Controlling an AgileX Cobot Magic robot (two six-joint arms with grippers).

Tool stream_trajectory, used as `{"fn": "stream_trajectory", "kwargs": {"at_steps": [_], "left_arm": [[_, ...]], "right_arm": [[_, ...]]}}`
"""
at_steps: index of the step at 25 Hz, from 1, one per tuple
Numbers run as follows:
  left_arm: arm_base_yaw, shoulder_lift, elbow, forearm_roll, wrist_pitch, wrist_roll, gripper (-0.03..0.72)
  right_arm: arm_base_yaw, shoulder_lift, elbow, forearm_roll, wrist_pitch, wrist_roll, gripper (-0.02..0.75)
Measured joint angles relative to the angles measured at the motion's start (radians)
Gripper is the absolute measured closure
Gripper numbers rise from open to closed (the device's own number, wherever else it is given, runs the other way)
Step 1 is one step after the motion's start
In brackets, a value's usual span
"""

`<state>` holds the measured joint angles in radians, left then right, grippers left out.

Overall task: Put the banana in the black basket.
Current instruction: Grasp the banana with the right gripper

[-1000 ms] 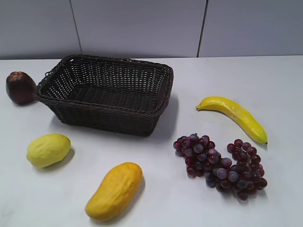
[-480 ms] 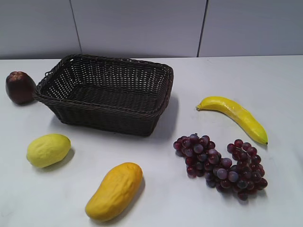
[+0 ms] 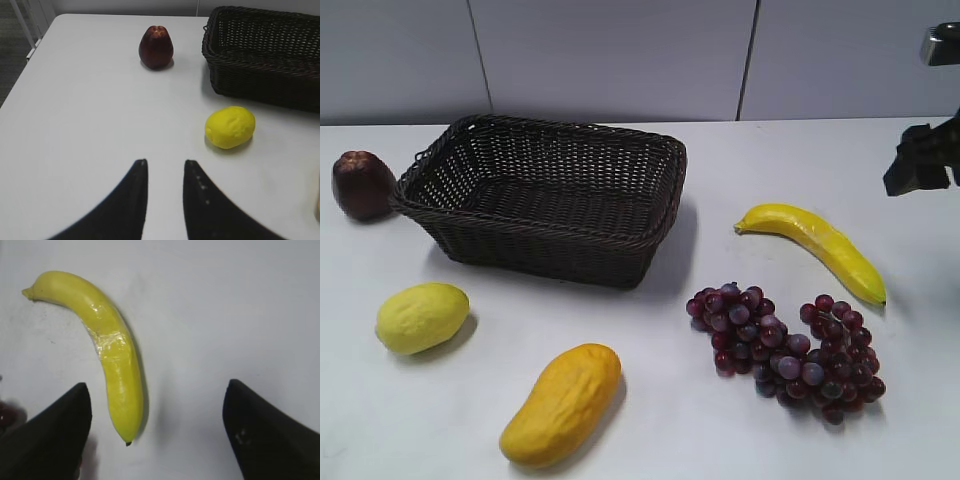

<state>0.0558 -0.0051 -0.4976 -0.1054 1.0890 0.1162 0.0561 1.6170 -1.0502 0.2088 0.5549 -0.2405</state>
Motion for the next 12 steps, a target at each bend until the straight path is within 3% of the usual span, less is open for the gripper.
{"fn": "stream_trajectory", "kwargs": {"at_steps": [6, 12], "left_arm": [[0.000, 0.000, 0.000, 0.000, 0.000, 0.000, 0.449], [0.000, 0.000, 0.000, 0.000, 0.000, 0.000, 0.449]], "right_arm": [[0.051, 0.174, -0.167, 0.041, 0.121, -0.090, 0.080], [0.130, 0.316, -0.266, -0.016, 0.133, -0.116, 0.080]]}}
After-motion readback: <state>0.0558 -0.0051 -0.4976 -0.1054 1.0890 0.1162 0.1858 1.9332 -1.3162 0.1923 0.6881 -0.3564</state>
